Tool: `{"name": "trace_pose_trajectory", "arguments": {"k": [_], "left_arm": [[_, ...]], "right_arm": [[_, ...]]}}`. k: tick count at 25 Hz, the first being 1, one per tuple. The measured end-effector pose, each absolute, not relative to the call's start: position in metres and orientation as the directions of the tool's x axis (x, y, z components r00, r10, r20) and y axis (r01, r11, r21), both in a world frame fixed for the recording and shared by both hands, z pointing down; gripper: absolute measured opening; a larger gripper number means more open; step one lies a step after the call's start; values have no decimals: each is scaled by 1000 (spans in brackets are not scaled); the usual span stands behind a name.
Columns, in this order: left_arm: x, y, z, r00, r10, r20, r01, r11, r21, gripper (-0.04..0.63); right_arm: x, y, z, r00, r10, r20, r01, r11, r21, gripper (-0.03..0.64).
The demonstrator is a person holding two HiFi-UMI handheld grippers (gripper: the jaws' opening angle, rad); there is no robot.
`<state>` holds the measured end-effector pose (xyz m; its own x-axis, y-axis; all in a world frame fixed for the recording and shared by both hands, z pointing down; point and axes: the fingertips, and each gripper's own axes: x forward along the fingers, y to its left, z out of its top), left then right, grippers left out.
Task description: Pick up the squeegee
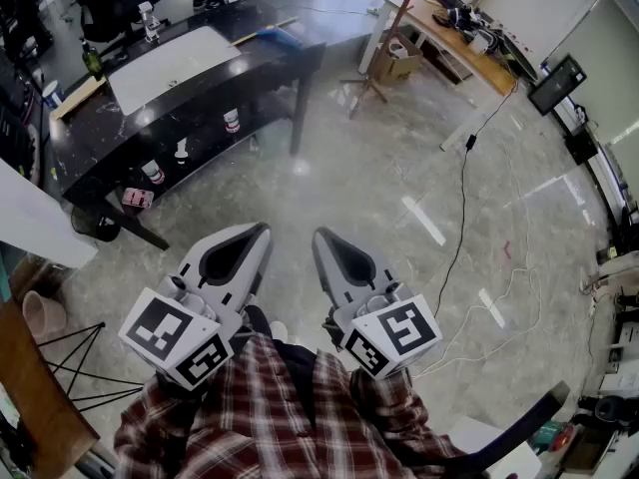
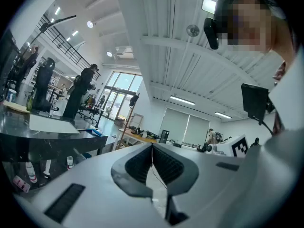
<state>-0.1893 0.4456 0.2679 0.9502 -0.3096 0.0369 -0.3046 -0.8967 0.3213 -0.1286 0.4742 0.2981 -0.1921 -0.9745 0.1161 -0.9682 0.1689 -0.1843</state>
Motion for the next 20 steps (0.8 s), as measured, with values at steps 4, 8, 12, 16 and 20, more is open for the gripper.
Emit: {"name": "trace_pose_trajectory", "arguments": {"k": [4, 8, 12, 16, 20], "left_arm": [[-176, 442, 267, 954, -299, 27, -289, -893, 344, 11], [-164, 426, 273, 952, -301, 55, -303, -897, 323, 11], [-146, 397, 277, 956, -286, 66, -291, -901, 322, 11], [-128, 352, 274, 959, -274, 65, -281, -908, 311, 11], [-109, 302, 272, 962, -268, 60, -273, -911, 309, 11]], "right_arm": [[-115, 472, 302, -197, -972, 128, -965, 169, -200, 12], [-102, 455, 306, -198, -971, 133, -962, 167, -215, 12], [-87, 427, 310, -188, -972, 143, -964, 155, -215, 12], [-72, 382, 308, -180, -972, 150, -968, 148, -203, 12], [-52, 332, 302, -168, -975, 144, -972, 139, -190, 12]]}}
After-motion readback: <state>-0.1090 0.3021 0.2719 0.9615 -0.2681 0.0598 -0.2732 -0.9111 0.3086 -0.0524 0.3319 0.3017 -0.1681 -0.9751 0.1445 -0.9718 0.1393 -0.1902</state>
